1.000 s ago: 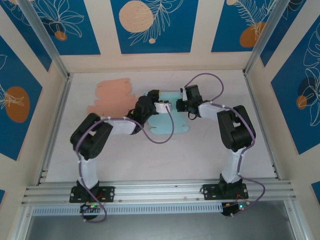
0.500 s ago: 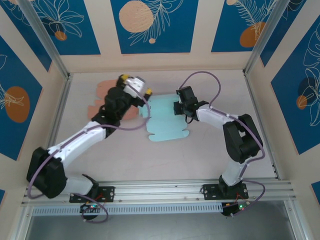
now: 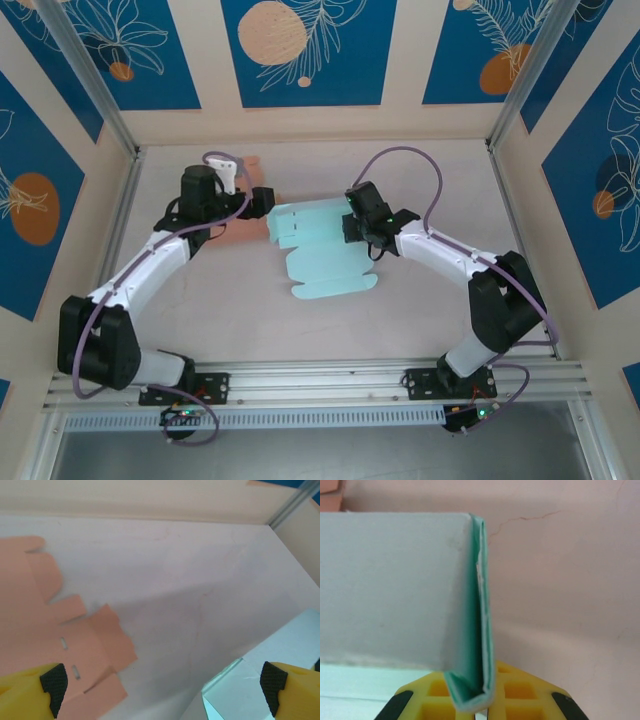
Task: Fold the paper box
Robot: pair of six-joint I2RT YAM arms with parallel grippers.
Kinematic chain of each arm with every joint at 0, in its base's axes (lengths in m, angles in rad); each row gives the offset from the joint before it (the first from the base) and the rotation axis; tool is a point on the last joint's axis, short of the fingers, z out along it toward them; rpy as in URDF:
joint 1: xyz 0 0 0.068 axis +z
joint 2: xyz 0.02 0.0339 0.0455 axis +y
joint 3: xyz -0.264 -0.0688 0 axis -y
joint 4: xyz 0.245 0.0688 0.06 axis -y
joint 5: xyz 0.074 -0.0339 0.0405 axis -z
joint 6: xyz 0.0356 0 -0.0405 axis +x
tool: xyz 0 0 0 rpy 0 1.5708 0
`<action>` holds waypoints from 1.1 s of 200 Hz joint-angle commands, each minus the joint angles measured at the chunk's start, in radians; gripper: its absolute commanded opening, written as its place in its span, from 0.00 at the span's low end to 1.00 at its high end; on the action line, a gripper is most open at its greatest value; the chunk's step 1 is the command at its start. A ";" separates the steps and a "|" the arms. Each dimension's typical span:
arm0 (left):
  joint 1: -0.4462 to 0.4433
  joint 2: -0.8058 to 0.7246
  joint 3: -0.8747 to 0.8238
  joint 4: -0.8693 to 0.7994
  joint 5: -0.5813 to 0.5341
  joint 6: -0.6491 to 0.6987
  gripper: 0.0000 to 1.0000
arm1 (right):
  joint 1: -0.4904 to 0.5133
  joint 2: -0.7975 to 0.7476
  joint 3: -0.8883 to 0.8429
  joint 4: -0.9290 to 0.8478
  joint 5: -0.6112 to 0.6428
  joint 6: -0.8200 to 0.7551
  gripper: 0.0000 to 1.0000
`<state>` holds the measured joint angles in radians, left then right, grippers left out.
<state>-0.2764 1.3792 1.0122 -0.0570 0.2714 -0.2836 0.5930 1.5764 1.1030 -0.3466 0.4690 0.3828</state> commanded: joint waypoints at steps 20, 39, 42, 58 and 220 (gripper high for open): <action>-0.001 0.024 0.048 -0.098 0.085 0.005 1.00 | 0.010 -0.036 0.008 -0.034 0.039 0.042 0.06; -0.001 0.049 0.050 -0.108 0.106 0.007 1.00 | 0.013 -0.038 0.013 -0.032 0.042 0.047 0.06; -0.001 0.054 0.050 -0.109 0.108 0.007 1.00 | 0.014 -0.037 0.015 -0.034 0.042 0.048 0.06; -0.003 0.068 0.046 -0.106 0.107 0.007 0.99 | 0.019 -0.036 0.021 -0.032 0.046 0.049 0.06; -0.037 0.169 0.065 -0.079 0.134 0.069 0.94 | 0.035 -0.020 0.063 -0.029 0.045 0.077 0.06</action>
<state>-0.2871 1.5208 1.0382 -0.1619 0.3637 -0.2401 0.6209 1.5745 1.1282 -0.3862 0.5167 0.4305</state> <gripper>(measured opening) 0.944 0.106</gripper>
